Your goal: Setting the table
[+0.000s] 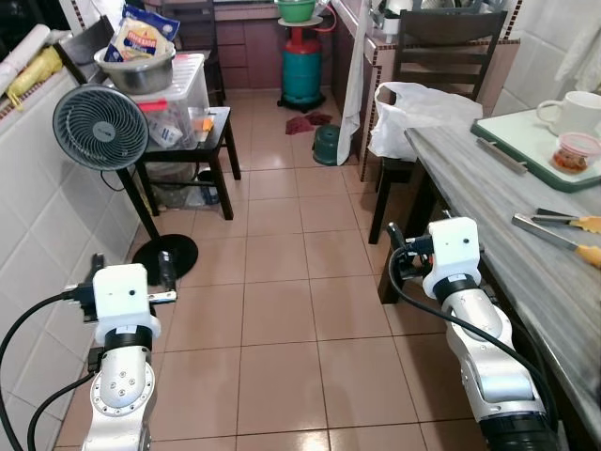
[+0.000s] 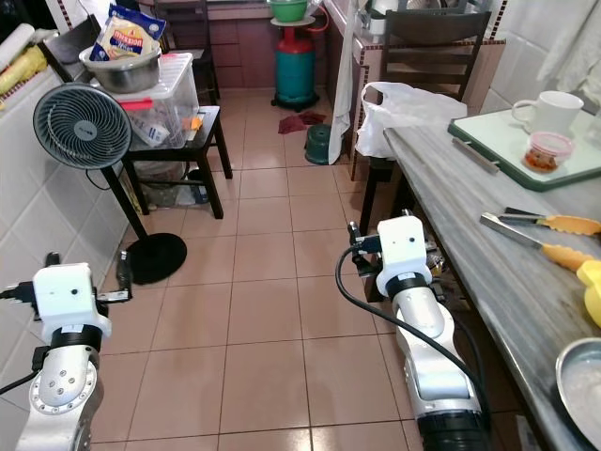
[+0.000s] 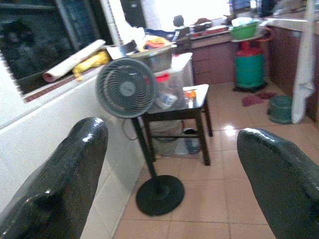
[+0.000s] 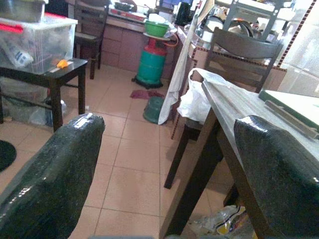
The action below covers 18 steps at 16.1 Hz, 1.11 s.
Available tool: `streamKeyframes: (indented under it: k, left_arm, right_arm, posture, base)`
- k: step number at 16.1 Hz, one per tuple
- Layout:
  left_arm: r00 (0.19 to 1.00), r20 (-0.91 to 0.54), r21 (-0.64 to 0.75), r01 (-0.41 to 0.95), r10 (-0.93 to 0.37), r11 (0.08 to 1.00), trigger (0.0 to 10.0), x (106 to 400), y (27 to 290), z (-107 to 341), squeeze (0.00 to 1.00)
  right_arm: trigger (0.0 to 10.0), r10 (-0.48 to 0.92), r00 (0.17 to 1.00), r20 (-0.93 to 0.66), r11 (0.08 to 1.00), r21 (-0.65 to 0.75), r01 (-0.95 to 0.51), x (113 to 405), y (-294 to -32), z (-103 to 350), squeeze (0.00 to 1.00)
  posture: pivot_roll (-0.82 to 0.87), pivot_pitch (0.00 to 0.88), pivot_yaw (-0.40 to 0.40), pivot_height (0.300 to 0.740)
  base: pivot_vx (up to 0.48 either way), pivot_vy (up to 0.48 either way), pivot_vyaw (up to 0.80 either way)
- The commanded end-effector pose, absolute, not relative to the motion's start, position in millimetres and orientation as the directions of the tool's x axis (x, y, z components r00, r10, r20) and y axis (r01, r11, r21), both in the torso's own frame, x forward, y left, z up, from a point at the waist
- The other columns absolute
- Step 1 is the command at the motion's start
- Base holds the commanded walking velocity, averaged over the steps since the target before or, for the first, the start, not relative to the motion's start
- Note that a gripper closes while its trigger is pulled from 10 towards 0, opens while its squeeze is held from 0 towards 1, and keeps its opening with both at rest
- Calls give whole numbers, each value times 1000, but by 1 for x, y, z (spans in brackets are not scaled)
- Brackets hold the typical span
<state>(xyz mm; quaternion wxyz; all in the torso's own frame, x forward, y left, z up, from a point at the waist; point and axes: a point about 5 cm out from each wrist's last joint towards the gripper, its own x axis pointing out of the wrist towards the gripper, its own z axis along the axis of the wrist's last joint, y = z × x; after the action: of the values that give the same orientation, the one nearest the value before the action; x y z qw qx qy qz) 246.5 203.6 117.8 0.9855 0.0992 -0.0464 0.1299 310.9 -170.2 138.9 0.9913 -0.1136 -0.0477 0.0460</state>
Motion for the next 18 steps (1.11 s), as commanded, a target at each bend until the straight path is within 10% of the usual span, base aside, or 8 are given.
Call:
streamKeyframes:
  k: [1, 18]
  left_arm:
    - [963, 116, 189, -260, 241, 947, 10000, 248, 205, 121, 0]
    - [974, -55, 231, -201, 219, 952, 10000, 201, 213, 81, 0]
  right_arm:
    - [10000, 90, 989, 119, 974, -216, -62, 310, -171, 147, 8]
    - [10000, 31, 993, -110, 983, -176, -50, 232, -212, 110, 0]
  posture:
    - [-235, 39, 79, 740]
    - [-271, 91, 119, 740]
  base:
    - [0, 0, 0]
    - [0, 0, 0]
